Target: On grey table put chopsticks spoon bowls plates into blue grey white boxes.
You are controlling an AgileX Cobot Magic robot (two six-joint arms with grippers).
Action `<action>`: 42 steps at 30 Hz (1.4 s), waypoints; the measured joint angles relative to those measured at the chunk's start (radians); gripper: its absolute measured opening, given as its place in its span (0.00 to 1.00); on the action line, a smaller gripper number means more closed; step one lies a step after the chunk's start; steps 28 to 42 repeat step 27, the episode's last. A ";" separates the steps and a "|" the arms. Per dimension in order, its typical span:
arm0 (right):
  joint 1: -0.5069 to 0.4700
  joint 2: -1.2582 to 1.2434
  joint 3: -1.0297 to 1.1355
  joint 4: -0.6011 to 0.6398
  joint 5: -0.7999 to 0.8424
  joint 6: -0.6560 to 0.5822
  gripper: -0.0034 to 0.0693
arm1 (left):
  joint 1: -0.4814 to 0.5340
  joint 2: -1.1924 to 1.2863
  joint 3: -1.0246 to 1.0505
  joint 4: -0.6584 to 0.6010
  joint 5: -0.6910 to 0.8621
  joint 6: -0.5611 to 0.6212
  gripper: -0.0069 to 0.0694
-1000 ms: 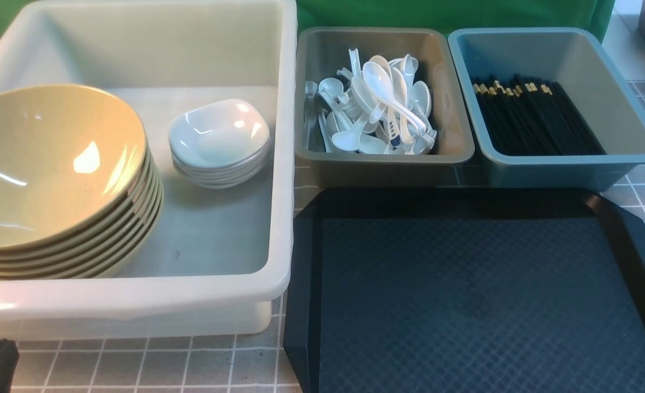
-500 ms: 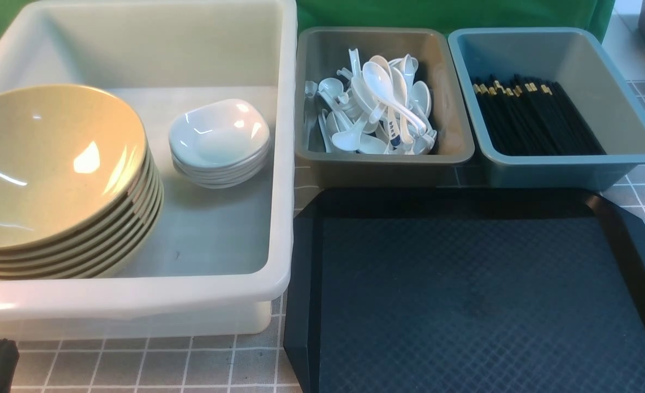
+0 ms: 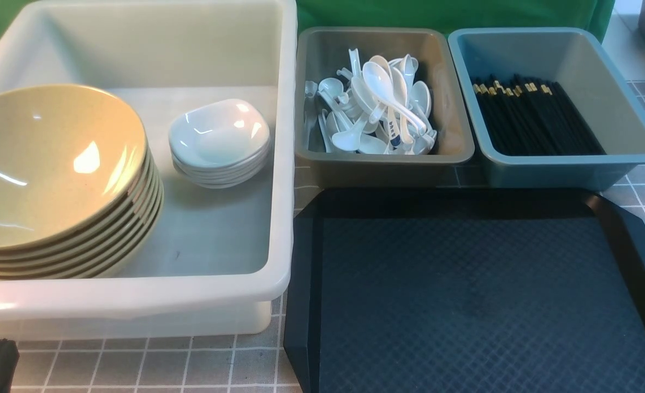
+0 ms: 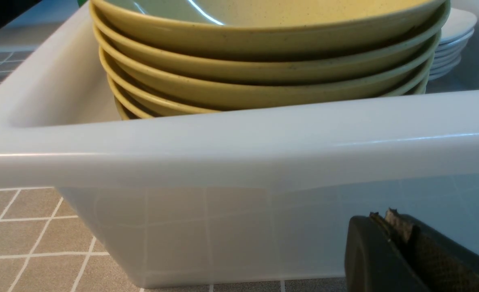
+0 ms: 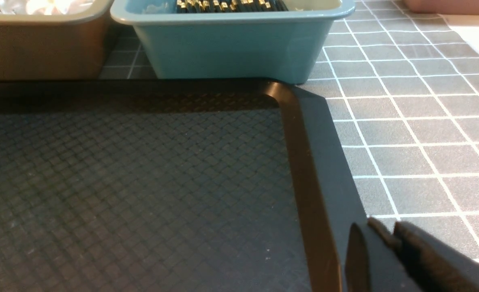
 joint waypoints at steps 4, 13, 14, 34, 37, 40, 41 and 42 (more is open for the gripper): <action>0.000 0.000 0.000 0.000 0.000 0.000 0.15 | 0.000 0.000 0.000 0.000 0.000 0.000 0.08; 0.000 0.000 0.000 0.000 0.000 0.000 0.16 | 0.000 0.000 0.000 0.000 0.000 0.001 0.08; 0.000 0.000 0.000 0.000 0.000 0.000 0.16 | 0.000 0.000 0.000 0.000 0.000 0.001 0.08; 0.000 0.000 0.000 0.000 0.000 0.000 0.17 | 0.000 0.000 0.000 0.000 0.000 0.000 0.08; 0.000 0.000 0.000 0.000 0.000 0.000 0.17 | 0.000 0.000 0.000 0.000 0.000 0.000 0.08; 0.000 0.000 0.000 0.000 0.000 0.000 0.17 | 0.000 0.000 0.000 0.000 0.000 0.000 0.08; 0.000 0.000 0.000 0.000 0.000 0.000 0.17 | 0.000 0.000 0.000 0.000 0.000 0.000 0.08; 0.000 0.000 0.000 0.000 0.000 0.000 0.17 | 0.000 0.000 0.000 0.000 0.000 0.000 0.08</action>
